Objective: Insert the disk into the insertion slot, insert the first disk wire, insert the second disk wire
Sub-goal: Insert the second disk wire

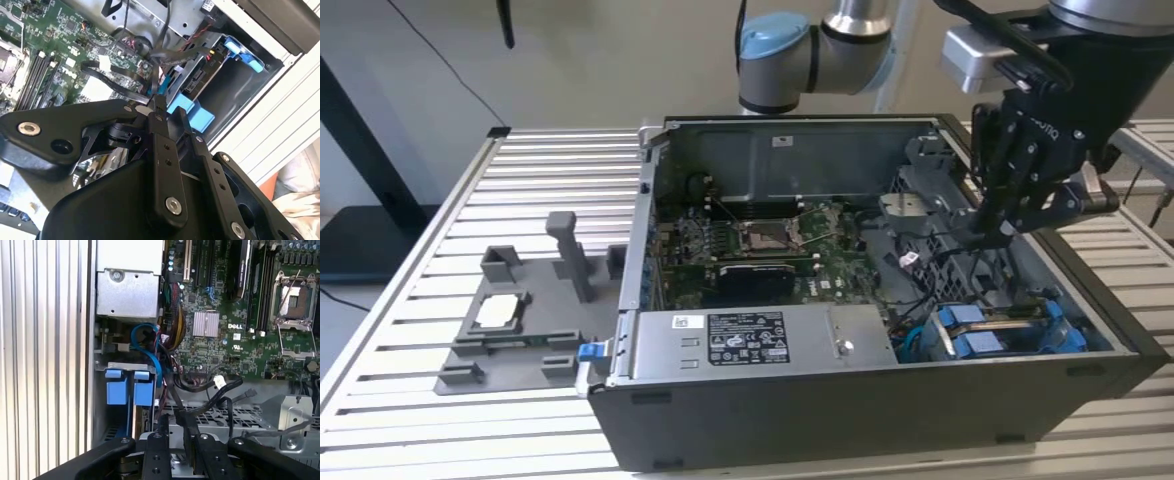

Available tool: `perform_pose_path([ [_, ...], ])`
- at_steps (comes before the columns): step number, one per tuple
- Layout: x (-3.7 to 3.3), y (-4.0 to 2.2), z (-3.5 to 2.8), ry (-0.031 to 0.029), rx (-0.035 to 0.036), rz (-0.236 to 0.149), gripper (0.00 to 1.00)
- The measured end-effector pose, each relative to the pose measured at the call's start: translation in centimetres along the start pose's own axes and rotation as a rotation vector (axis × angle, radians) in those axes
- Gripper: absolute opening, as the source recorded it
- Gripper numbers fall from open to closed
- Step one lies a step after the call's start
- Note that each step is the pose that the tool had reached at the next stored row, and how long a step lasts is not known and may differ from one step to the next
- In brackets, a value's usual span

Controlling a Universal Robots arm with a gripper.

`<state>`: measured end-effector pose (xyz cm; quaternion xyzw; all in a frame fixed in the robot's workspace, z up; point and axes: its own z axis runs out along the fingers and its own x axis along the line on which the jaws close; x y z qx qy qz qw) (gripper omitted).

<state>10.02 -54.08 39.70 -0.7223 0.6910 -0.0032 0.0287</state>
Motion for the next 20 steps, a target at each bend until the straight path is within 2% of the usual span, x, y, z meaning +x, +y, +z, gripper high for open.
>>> perform_pose_path([
  [5, -0.16, 0.29, 0.39, -0.0003, 0.0000, -0.001, 0.27],
  [13, -0.21, 0.39, 0.98, -0.0002, 0.0022, -0.008, 0.27],
  [20, -0.21, 0.39, 1.03, -0.0004, 0.0030, -0.011, 0.27],
])
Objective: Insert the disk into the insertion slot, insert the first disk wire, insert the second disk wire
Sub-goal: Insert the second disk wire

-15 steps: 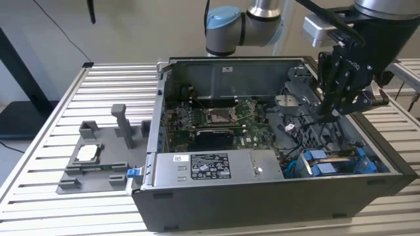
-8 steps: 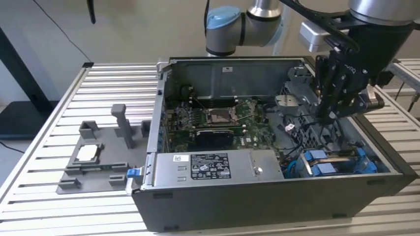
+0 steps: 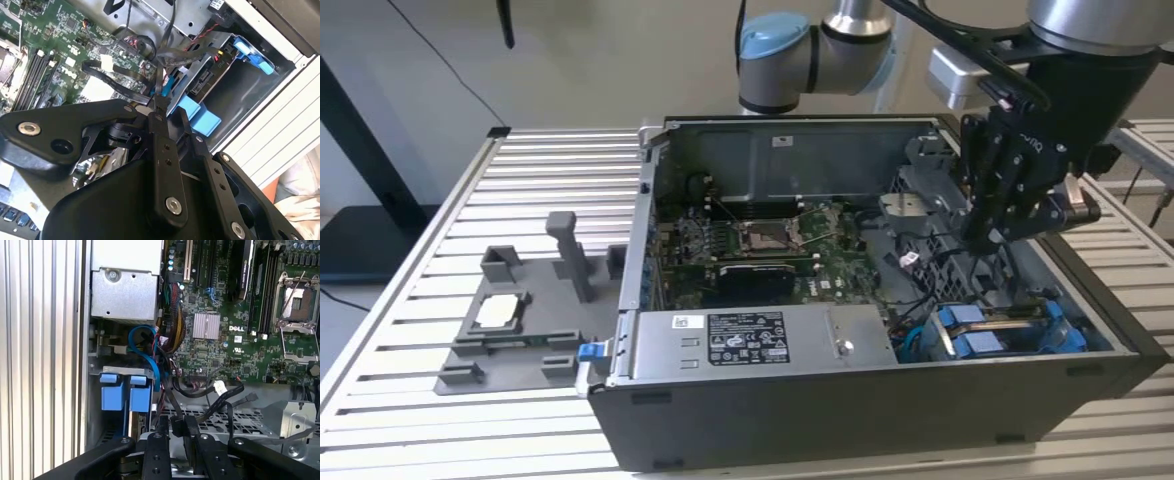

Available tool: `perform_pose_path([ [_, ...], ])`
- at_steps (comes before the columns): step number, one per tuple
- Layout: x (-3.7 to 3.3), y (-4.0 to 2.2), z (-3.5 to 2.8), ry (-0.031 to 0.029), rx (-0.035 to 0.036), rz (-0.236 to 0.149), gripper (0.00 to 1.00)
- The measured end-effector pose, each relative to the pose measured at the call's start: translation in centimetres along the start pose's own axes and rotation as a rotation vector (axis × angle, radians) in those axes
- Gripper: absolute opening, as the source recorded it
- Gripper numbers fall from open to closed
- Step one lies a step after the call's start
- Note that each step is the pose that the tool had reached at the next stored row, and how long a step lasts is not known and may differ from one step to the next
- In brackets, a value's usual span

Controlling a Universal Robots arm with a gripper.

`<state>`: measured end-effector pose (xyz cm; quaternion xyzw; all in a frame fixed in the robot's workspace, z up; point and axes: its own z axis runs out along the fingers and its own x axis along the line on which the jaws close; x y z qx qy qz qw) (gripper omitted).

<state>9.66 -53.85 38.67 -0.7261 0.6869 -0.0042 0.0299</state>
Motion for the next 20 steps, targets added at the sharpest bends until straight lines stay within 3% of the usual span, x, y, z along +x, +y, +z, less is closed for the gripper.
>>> perform_pose_path([
  [4, -0.01, 0.00, 0.01, -0.0003, 0.0002, 0.000, 0.25],
  [5, -0.01, 0.00, 0.01, -0.0002, 0.0004, 0.000, 0.18],
  [7, -0.01, 0.00, 0.00, 0.0001, 0.0008, 0.000, 0.16],
  [15, -0.01, 0.00, 0.00, -0.0001, 0.0008, 0.000, 0.16],
  [20, -0.02, 0.00, 0.00, -0.0032, 0.0010, 0.000, 0.16],
])
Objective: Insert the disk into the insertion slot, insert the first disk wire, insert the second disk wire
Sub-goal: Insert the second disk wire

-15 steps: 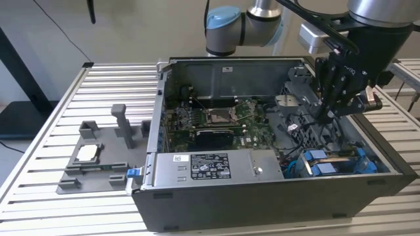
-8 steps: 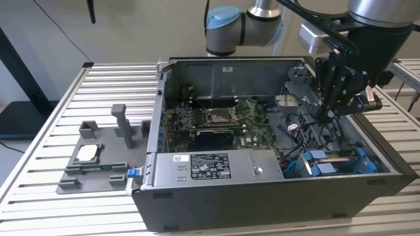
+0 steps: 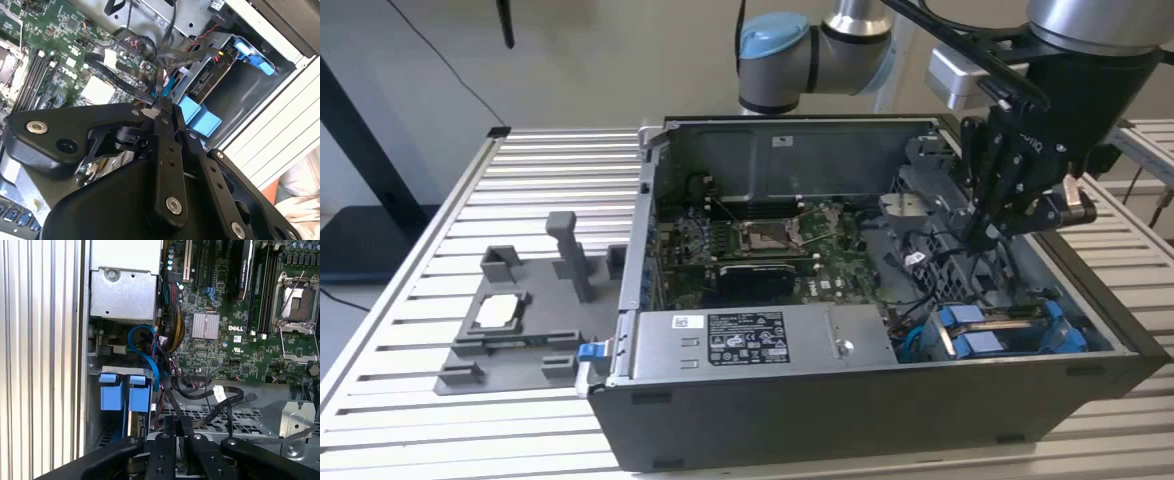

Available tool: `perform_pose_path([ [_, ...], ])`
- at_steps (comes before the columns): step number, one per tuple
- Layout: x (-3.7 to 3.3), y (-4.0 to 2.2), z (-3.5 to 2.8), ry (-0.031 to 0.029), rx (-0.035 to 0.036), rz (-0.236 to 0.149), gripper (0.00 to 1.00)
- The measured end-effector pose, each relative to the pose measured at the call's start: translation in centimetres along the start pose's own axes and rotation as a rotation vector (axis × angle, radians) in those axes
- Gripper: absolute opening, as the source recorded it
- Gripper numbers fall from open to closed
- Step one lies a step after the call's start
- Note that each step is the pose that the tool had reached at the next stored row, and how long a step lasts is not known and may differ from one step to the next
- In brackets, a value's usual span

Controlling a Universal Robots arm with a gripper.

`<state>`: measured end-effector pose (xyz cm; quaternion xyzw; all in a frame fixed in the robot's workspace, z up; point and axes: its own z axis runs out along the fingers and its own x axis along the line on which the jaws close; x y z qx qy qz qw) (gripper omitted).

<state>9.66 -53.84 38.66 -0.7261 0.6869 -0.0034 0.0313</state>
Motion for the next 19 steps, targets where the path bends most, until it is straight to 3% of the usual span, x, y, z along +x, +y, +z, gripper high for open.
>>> perform_pose_path([
  [3, 0.00, 0.00, 0.00, -0.0001, 0.0000, 0.000, 0.18],
  [4, 0.00, 0.00, 0.00, -0.0001, 0.0000, 0.000, 0.24],
  [7, 0.00, 0.13, -0.01, -0.0001, 0.0002, 0.000, 0.24],
  [12, -0.04, 0.86, -0.04, 0.0001, 0.0037, 0.000, 0.24],
  [19, -0.07, 1.22, 0.04, 0.0003, 0.0071, 0.000, 0.24],
])
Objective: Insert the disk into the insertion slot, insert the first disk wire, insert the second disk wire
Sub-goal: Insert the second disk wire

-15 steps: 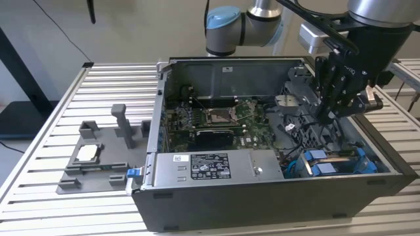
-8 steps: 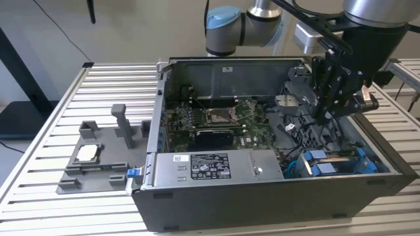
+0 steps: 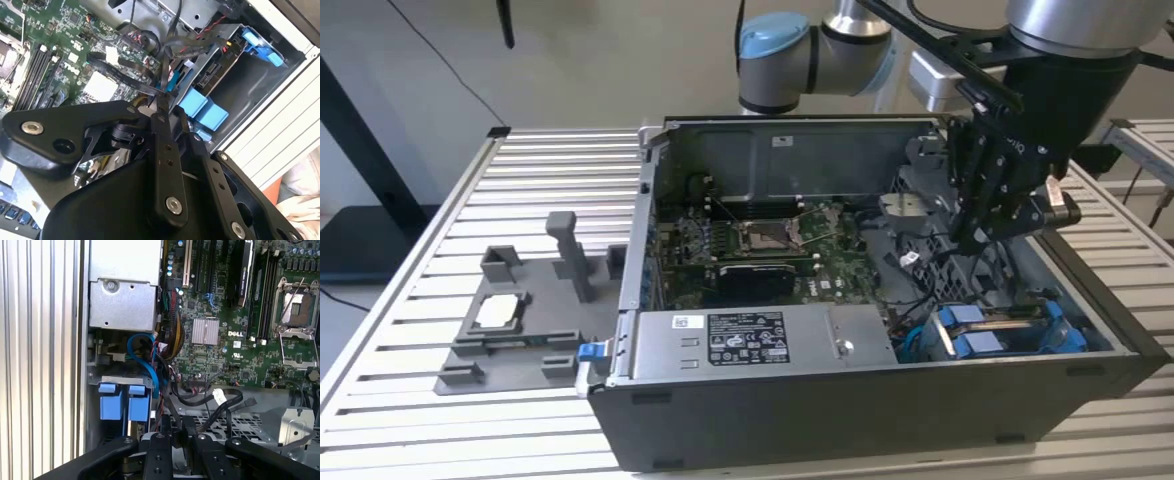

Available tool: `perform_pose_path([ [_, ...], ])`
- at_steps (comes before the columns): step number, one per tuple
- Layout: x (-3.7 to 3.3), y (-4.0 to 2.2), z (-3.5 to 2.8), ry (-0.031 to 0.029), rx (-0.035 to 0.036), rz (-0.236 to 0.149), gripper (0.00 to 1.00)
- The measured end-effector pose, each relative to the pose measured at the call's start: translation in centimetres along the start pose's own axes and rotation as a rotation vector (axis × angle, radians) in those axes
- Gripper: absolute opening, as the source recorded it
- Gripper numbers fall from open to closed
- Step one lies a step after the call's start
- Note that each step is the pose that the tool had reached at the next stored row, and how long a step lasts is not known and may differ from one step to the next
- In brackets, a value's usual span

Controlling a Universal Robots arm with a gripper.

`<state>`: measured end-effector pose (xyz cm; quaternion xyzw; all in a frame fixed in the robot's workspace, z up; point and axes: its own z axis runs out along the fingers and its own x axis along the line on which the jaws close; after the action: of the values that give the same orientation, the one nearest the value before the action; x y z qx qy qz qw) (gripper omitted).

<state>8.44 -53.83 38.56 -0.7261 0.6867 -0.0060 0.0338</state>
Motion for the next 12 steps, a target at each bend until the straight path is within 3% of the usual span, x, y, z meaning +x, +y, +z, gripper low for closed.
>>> perform_pose_path([
  [6, 0.00, 0.00, 0.01, 0.0001, 0.0000, 0.000, 0.24],
  [8, 0.00, 0.01, 0.01, 0.0001, 0.0000, 0.000, 0.22],
  [9, 0.00, 0.00, 0.02, 0.0000, 0.0000, 0.000, 0.16],
  [12, 0.00, 0.01, 0.02, 0.0001, 0.0000, 0.000, 0.16],
])
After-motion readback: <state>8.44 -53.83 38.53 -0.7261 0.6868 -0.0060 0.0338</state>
